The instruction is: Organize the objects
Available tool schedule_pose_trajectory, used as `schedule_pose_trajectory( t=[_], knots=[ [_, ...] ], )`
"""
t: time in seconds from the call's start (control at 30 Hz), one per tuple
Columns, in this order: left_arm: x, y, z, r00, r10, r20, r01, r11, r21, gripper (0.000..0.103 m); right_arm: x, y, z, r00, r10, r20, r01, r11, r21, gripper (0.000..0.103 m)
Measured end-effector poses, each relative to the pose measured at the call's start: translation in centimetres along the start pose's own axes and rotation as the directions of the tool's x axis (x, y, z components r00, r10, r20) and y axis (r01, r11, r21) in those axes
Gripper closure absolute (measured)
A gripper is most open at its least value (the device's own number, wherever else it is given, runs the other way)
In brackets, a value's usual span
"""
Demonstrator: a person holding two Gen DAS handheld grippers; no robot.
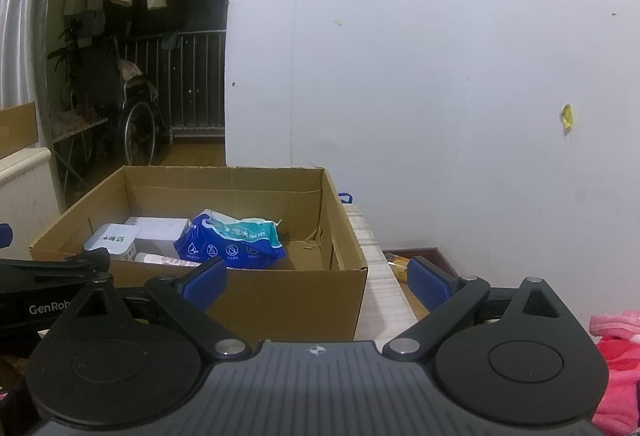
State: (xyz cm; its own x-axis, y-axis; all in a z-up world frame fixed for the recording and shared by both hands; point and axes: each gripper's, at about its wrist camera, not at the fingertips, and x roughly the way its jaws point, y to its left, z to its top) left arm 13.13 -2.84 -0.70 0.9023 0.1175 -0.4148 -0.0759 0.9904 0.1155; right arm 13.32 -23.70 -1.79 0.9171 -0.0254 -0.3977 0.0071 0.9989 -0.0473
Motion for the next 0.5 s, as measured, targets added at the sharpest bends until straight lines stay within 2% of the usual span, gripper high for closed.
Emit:
schedule_pose_trajectory(
  t=[0.5],
  knots=[
    [0.00,0.00,0.02,1.000,0.000,0.000,0.000,1.000,0.000,0.000,-0.38,0.21,0.01,1.000,-0.002,0.019,0.002,1.000,-0.017,0.000]
  ],
)
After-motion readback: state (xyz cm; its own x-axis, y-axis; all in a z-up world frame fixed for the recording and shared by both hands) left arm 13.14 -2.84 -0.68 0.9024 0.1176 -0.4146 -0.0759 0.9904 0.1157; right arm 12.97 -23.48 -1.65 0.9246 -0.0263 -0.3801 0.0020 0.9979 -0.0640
